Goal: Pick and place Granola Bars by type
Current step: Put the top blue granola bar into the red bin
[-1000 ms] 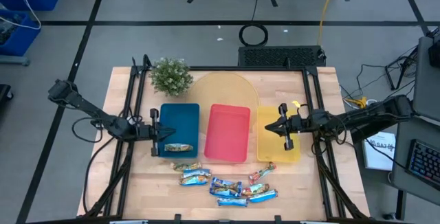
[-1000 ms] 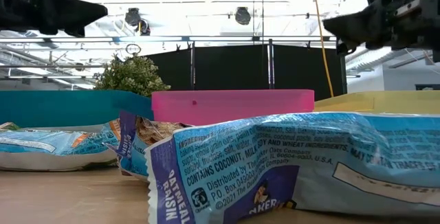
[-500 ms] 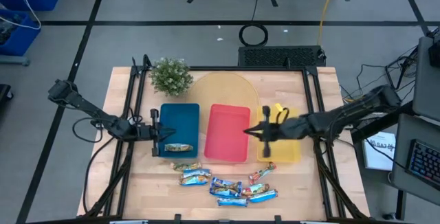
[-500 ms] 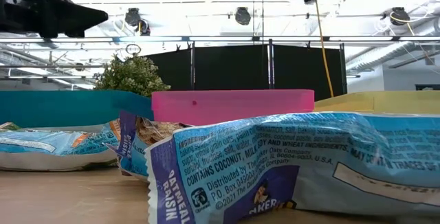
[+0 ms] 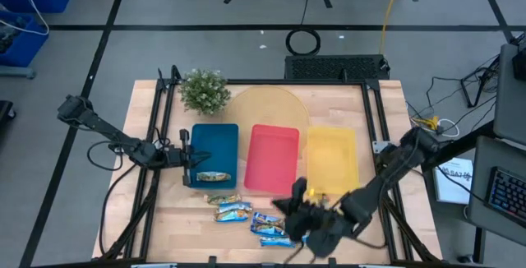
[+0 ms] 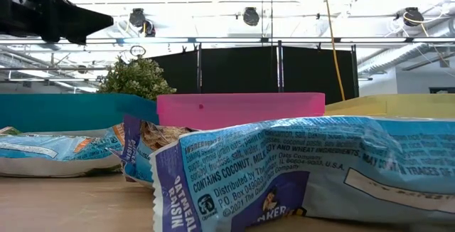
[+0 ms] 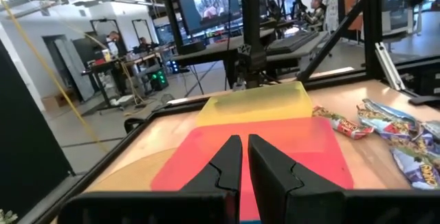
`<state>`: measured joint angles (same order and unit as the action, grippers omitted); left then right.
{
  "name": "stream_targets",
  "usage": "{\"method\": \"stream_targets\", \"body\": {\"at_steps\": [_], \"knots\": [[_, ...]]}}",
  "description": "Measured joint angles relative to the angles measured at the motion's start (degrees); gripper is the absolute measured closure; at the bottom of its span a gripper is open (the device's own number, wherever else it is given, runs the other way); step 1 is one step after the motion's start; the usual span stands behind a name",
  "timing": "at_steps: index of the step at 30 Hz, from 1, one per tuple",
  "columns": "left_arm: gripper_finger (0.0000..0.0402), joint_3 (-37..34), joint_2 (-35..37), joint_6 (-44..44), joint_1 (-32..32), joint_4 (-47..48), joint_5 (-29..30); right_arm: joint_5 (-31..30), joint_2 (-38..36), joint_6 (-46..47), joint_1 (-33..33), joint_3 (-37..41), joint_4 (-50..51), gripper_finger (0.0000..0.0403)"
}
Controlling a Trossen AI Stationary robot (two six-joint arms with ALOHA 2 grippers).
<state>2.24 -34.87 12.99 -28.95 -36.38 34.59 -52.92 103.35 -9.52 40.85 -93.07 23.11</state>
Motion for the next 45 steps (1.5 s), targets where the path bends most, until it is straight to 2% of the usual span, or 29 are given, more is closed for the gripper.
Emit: {"method": "stream_targets", "body": {"at_steps": [5, 9, 18, 24, 30, 33, 36, 38, 45], "knots": [[0.0366, 0.0, 0.0, -0.7, 0.0, 1.3, 0.0, 8.0, 4.0, 7.6, 1.2, -1.4, -5.7, 0.0403], [0.0366, 0.0, 0.0, -0.2, 0.0, 1.9, 0.0, 9.6, 6.2, 10.5, 1.6, -1.4, -5.1, 0.0403], [0.0366, 0.0, 0.0, 3.6, 0.0, 1.9, 0.0, 11.3, 8.2, 10.6, 1.7, -1.4, -4.8, 0.0403], [0.0366, 0.0, 0.0, 2.2, 0.0, 1.9, 0.0, 11.5, 9.0, 12.5, 1.5, -1.4, -5.4, 0.0403], [0.0366, 0.0, 0.0, -0.2, 0.0, 1.9, 0.0, 15.2, 13.4, 15.6, 0.1, -4.1, -2.9, 0.0403], [0.0366, 0.0, 0.0, -0.2, 0.0, 2.0, 0.0, 19.4, 15.4, 19.1, 0.1, -7.7, -0.1, 0.0403], [0.0366, 0.0, 0.0, -0.2, 0.0, 2.0, 0.0, 26.4, 17.3, 20.0, 0.7, -8.5, 0.5, 0.0403], [0.0366, 0.0, 0.0, -0.2, 0.0, 2.0, 0.3, 28.9, 18.4, 20.9, 1.4, -8.5, 0.6, 0.0403], [0.0366, 0.0, 0.0, 1.9, 0.0, 1.9, 1.5, 26.8, 18.7, 27.8, 2.5, -8.6, 5.1, 0.0390]]}}
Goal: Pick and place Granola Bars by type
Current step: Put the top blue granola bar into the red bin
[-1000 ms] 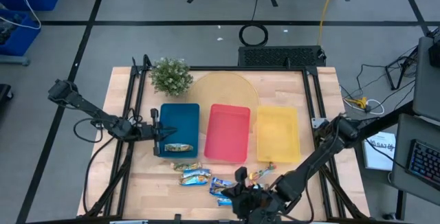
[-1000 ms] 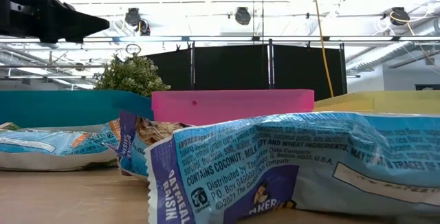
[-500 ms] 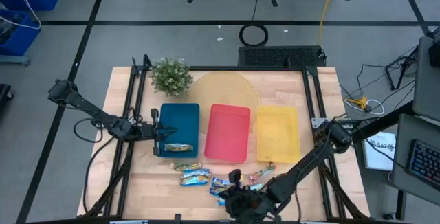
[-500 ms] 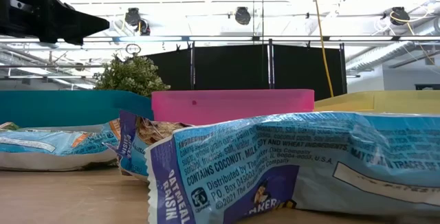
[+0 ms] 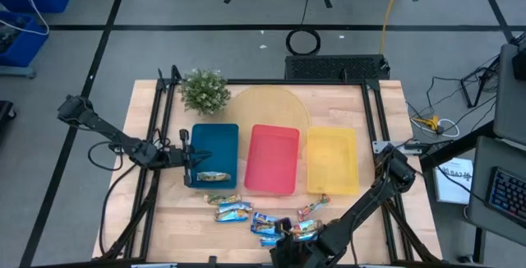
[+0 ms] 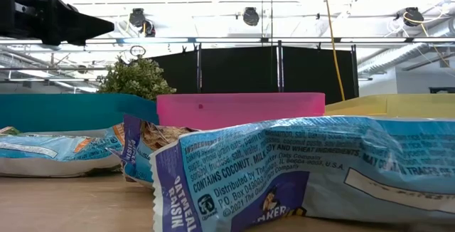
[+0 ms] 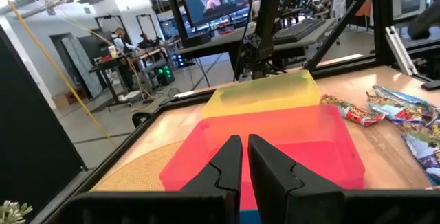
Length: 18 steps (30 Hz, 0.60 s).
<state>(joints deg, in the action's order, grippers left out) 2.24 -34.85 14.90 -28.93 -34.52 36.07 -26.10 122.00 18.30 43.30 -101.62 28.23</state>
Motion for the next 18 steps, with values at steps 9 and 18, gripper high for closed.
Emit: {"method": "stream_targets", "body": {"at_steps": [9, 18], "knots": [[0.0366, 0.0, 0.0, 0.0, 0.0, -0.1, 0.0, 1.4, 0.1, 5.0, -4.3, 1.4, 8.7, 0.0274], [0.0366, 0.0, 0.0, -2.3, 0.0, 0.1, 0.0, 5.4, 0.1, 4.5, -8.1, 6.7, 6.1, 0.0264]]}}
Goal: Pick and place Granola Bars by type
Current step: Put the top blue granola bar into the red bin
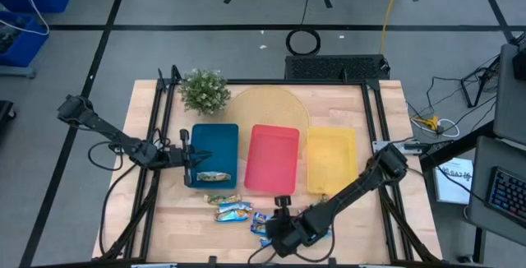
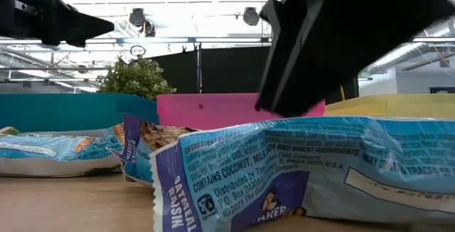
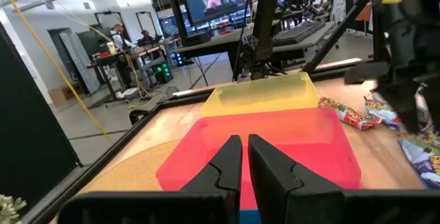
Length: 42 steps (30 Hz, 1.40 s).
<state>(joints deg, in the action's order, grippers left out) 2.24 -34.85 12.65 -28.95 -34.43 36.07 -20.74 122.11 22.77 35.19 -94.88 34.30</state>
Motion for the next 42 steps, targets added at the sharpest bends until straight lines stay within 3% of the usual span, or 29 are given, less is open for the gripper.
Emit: {"method": "stream_targets", "body": {"at_steps": [18, 34, 38, 42], "knots": [[0.0366, 0.0, 0.0, -4.2, 0.0, 3.7, 0.0, 2.9, 0.0, -2.5, -0.1, 3.0, -2.1, 0.0313], [0.0366, 0.0, 0.0, -5.5, 0.0, 3.9, 0.0, 3.1, 0.0, -1.4, -2.6, 3.4, -2.4, 0.0266], [0.0366, 0.0, 0.0, -5.5, 0.0, 3.9, 0.0, 7.0, 0.0, -3.8, -2.6, 5.6, -5.9, 0.0266], [0.0366, 0.0, 0.0, -5.4, 0.0, 3.9, 0.0, 7.2, -0.1, -3.3, -2.9, 7.4, -7.1, 0.0265]]}}
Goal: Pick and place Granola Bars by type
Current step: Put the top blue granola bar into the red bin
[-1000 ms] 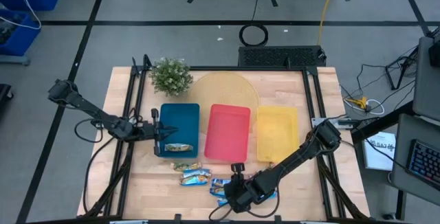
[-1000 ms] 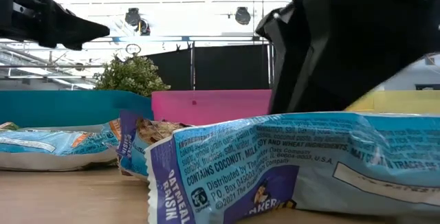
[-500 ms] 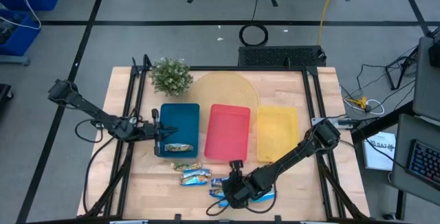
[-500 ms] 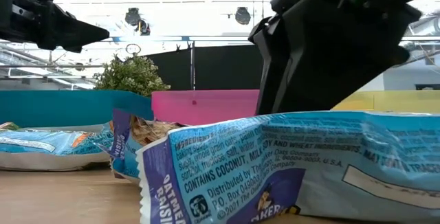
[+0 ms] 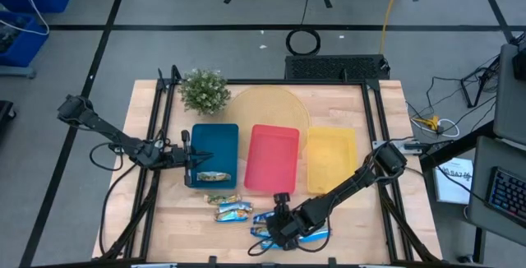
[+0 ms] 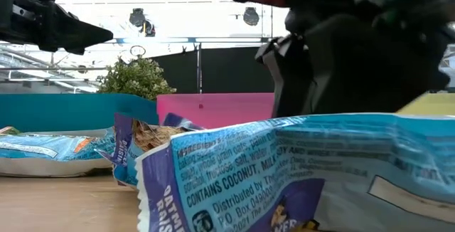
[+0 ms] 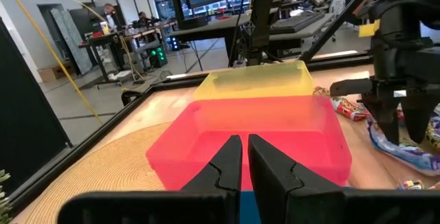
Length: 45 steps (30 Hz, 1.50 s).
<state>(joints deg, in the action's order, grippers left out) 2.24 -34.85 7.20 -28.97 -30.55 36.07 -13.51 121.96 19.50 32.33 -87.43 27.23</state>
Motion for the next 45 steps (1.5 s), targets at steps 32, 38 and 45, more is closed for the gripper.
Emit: {"method": "stream_targets", "body": {"at_steps": [32, 38, 45], "knots": [[0.0366, 0.0, 0.0, -0.2, 0.0, 0.9, -0.1, -8.8, -4.0, -1.2, 1.0, 2.7, -0.8, 0.0161], [0.0366, 0.0, 0.0, 0.0, 0.0, 1.0, -0.1, -7.2, -3.0, -3.1, -0.4, 2.6, -1.7, 0.0159], [0.0366, 0.0, 0.0, 0.0, 0.0, 1.6, -0.1, -3.0, 0.1, -4.6, -1.9, 2.4, -3.2, 0.0175]]}}
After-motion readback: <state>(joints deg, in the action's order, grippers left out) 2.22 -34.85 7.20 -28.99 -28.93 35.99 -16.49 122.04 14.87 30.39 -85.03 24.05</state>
